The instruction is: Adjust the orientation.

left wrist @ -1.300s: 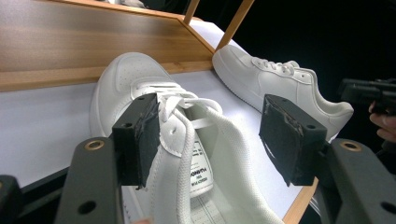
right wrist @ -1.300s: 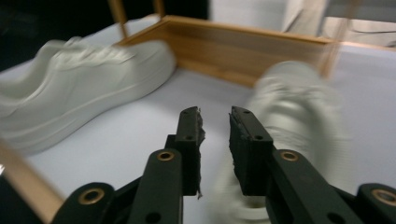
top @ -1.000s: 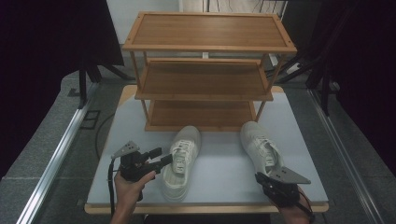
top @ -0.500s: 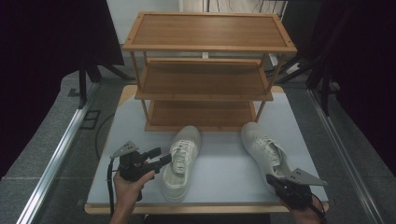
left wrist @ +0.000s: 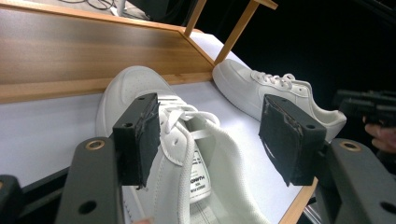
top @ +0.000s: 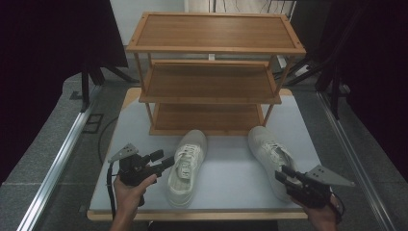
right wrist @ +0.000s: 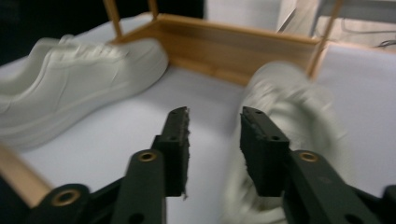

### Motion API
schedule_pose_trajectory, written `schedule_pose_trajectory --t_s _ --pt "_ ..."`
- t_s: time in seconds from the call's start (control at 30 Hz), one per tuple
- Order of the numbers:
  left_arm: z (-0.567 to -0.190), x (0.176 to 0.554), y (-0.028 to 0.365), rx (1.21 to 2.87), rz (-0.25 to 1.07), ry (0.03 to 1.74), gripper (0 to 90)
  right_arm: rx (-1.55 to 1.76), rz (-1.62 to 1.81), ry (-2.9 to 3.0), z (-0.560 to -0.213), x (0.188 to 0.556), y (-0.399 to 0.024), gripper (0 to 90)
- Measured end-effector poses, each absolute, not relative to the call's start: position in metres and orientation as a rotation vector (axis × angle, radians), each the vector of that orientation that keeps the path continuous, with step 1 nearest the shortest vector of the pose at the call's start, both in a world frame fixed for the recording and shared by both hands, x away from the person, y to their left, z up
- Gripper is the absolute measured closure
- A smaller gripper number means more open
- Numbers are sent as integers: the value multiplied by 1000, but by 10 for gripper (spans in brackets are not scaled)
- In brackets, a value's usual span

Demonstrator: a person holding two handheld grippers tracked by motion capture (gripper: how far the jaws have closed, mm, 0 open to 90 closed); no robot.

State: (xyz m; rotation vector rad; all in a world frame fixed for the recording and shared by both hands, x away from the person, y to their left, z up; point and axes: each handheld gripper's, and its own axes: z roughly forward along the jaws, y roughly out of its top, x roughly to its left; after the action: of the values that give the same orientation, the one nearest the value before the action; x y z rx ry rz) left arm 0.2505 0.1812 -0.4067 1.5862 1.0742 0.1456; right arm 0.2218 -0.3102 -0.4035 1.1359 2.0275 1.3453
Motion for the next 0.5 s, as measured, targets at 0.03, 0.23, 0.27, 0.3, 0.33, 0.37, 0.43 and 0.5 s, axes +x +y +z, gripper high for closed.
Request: schedule_pose_trajectory --t_s 0.03,0.23,0.27,0.3,0.33,0.37,0.43,0.5 --pt "-407 251 181 1587 149 1075 381 1144 1357 2009 -401 226 -314 579" --pt "-403 261 176 1616 154 1073 381 1200 1367 1970 -389 252 -329 528" --pt "-402 262 175 1617 158 1071 381 1204 1356 1968 -387 255 -330 521" --pt "-400 264 175 1618 159 1068 381 1207 1347 1971 -386 258 -330 518" --pt "-398 266 174 1619 162 1066 381 1205 1339 1976 -386 261 -330 517" --pt "-397 268 174 1625 166 1064 381 1202 1332 1982 -386 264 -330 515" --pt "-395 272 172 1627 176 1070 382 1217 1317 1988 -386 272 -332 503" --pt "-395 275 172 1634 180 1072 381 1224 1303 1985 -386 278 -334 497"
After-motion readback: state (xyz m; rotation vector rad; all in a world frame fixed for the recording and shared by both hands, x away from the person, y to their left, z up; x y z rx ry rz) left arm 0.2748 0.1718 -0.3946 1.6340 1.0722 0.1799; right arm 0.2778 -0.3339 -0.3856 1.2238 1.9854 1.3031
